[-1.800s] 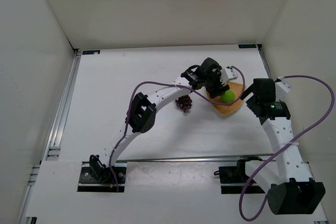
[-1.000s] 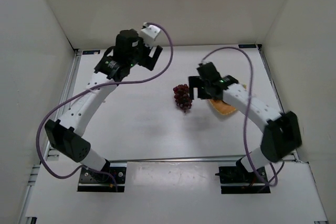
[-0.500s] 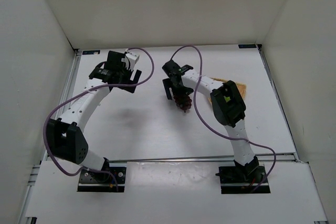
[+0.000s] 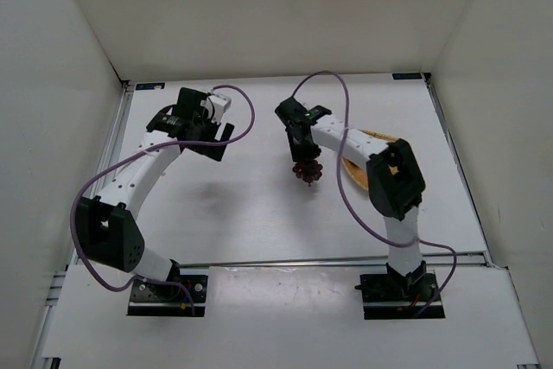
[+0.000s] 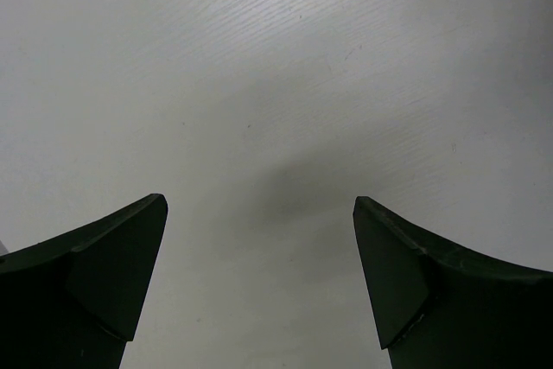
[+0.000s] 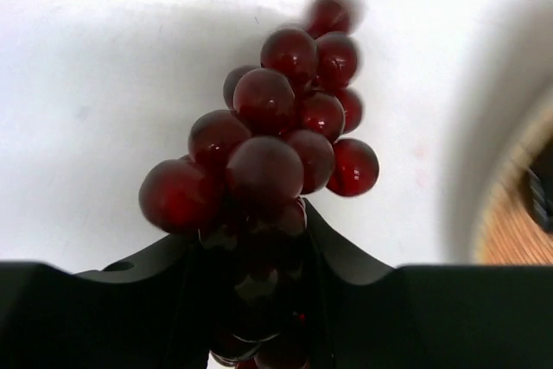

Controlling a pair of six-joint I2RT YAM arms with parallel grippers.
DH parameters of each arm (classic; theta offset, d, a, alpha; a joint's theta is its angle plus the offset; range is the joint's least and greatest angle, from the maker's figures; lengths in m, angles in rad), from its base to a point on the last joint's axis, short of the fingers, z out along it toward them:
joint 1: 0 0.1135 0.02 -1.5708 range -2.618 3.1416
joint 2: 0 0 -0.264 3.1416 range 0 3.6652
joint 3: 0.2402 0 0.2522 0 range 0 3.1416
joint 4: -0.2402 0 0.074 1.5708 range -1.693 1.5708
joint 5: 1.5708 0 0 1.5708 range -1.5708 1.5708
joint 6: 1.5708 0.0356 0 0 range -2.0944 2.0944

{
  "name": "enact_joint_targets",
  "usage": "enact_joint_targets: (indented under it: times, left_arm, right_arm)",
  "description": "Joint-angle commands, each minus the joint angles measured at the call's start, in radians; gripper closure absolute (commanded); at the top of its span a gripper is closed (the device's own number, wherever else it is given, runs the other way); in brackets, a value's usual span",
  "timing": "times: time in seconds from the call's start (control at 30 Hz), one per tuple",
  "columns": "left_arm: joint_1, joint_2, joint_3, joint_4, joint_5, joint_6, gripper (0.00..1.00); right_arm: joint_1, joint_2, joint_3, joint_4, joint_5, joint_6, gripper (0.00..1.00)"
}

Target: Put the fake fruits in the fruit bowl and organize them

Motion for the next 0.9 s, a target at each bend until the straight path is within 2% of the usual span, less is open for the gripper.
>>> enact_joint_targets:
  times: [0.0, 0.1, 0.27, 0.47, 0.6, 0.87]
  left_arm:
    - [0.002, -0.056, -0.003, -0.014, 0.015, -0.007, 0.0]
    - [0.002, -0.056, -0.012, -0.014, 0.015, -0.016, 0.0]
    - [0.002, -0.047, -0.021, -0.014, 0.035, -0.025, 0.0]
    - [0.002, -0.037, -0.021, -0.014, 0.035, -0.034, 0.0]
    - [0.002, -0.037, -0.03, -0.024, 0.035, -0.034, 0.0]
    - [0.002, -0.037, -0.039, -0.024, 0.035, -0.053, 0.0]
  right_arm:
    - [-0.038, -0.259, -0.041, 0.051, 0.032, 0.045, 0.75]
    - [-0.113, -0.425, -0.138, 0.063, 0.053, 0.054, 0.75]
    - [-0.242, -0.56, -0.312, 0.063, 0.107, 0.074, 0.75]
    - [-0.415, -0.681, -0.46, 0.039, 0.133, 0.27, 0.75]
    - [-0.501, -0.726, -0.557, 0.082, 0.115, 0.355, 0.76]
    - [-0.512, -0.645, -0.579, 0.143, 0.073, 0.402, 0.76]
